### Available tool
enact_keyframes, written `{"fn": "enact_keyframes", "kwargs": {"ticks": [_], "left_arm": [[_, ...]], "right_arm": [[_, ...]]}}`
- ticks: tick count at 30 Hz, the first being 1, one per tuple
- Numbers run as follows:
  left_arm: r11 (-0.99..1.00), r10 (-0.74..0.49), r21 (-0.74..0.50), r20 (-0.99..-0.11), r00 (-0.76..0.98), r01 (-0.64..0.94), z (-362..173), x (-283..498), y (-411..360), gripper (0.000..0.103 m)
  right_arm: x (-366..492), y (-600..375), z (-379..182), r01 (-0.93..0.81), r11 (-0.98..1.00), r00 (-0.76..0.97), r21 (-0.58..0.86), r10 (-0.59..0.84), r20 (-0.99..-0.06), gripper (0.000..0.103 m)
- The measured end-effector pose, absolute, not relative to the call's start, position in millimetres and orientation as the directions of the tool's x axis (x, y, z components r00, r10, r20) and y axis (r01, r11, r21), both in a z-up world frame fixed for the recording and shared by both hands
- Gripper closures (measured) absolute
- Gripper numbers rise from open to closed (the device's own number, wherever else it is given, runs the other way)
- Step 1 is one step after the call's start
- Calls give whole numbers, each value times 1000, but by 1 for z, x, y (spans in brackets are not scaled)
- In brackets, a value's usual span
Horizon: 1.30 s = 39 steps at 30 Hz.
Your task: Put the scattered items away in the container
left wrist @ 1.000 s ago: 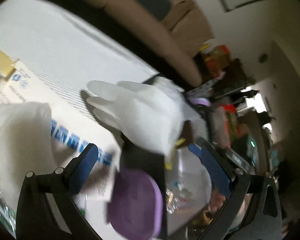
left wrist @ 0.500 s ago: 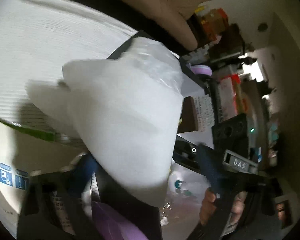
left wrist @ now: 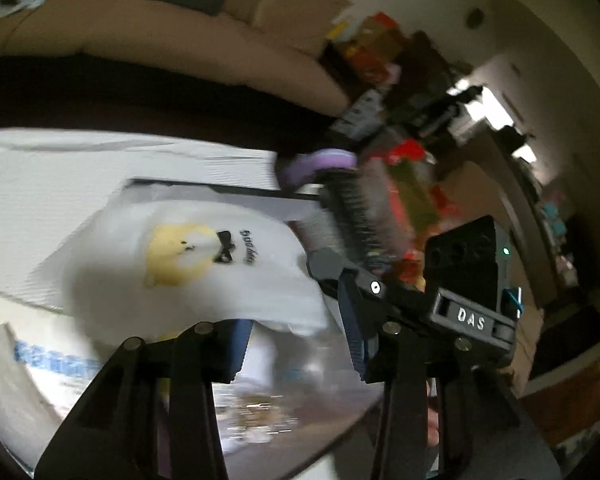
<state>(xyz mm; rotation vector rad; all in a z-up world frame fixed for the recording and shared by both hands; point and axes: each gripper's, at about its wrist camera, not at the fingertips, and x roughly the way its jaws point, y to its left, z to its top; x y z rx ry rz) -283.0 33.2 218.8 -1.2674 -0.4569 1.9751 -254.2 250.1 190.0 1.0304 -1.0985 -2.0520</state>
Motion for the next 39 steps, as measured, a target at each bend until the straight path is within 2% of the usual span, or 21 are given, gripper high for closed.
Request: {"fn": "enact_keyframes", "kwargs": {"ticks": [3,4,6,7,8,9,10,11,17,21,24,25,26,28,31,32,33,34,36,37,39], "left_arm": [[-713,690,-570,-676,-260,-409,232,-277,57,63],[-740,660,-534,-695,-286,-410,237,-275,55,58],[-783,608,-478,-724,-325,-398,238,-276,40,35],[-811,573,-452,-745,-342,-373,234,-280,25,12],[-833,543,-435,-760,-356,-342,227,-282,11,9],[-852,518,-430,-774,-364,-299,217,-285,-7,9],[-862,505,-439,-783,-363,-254,205,-290,-25,9],[-864,503,-452,-785,-362,-220,195,-291,-39,9],[-858,497,-512,-813,-305,-34,117,-299,-88,9],[-843,518,-538,-810,-275,0,93,-299,-84,9],[-846,522,-532,-815,-252,-34,88,-296,-74,9],[-845,528,-532,-811,-254,-57,89,-294,-68,15],[-844,531,-530,-807,-257,-79,92,-293,-62,40],[-845,533,-519,-810,-245,-125,100,-291,-47,79],[-854,520,-490,-820,-239,-174,114,-289,-29,83],[-870,490,-455,-837,-243,-187,117,-290,-22,84],[-879,474,-437,-845,-246,-192,119,-292,-18,84],[-882,469,-433,-848,-247,-188,121,-294,-16,84],[-879,475,-444,-840,-263,-172,126,-297,-17,84],[-865,502,-471,-821,-271,-174,131,-298,-17,92],[-859,512,-478,-810,-286,-183,142,-296,-13,92]], "right_arm": [[-243,278,207,114,-575,-561,810,-711,-425,88],[-238,283,210,115,-601,-571,791,-691,-442,88],[-229,291,211,127,-640,-573,758,-671,-471,86],[-226,293,208,133,-662,-570,737,-660,-490,80],[-224,293,205,138,-680,-566,720,-651,-506,69],[-224,289,200,140,-698,-560,703,-641,-525,62],[-223,286,196,142,-711,-552,689,-635,-541,50],[-223,284,190,146,-715,-544,684,-635,-548,48],[-232,254,161,117,-739,-494,663,-623,-607,46],[-230,252,160,95,-831,-518,549,-512,-685,45],[-233,253,162,60,-917,-560,394,-358,-747,43],[-235,254,162,61,-931,-571,359,-328,-753,43],[-237,252,162,67,-943,-576,327,-304,-759,42],[-248,245,155,95,-958,-546,270,-277,-791,37],[-268,225,133,144,-967,-439,208,-251,-863,37],[-274,217,124,163,-972,-413,170,-224,-882,42],[-278,211,118,176,-974,-397,142,-202,-895,58],[-280,208,114,182,-974,-390,133,-196,-900,97],[-282,210,115,165,-973,-427,161,-218,-878,98],[-281,215,121,146,-975,-467,168,-218,-857,98],[-279,223,135,119,-978,-535,172,-210,-819,98]]}}
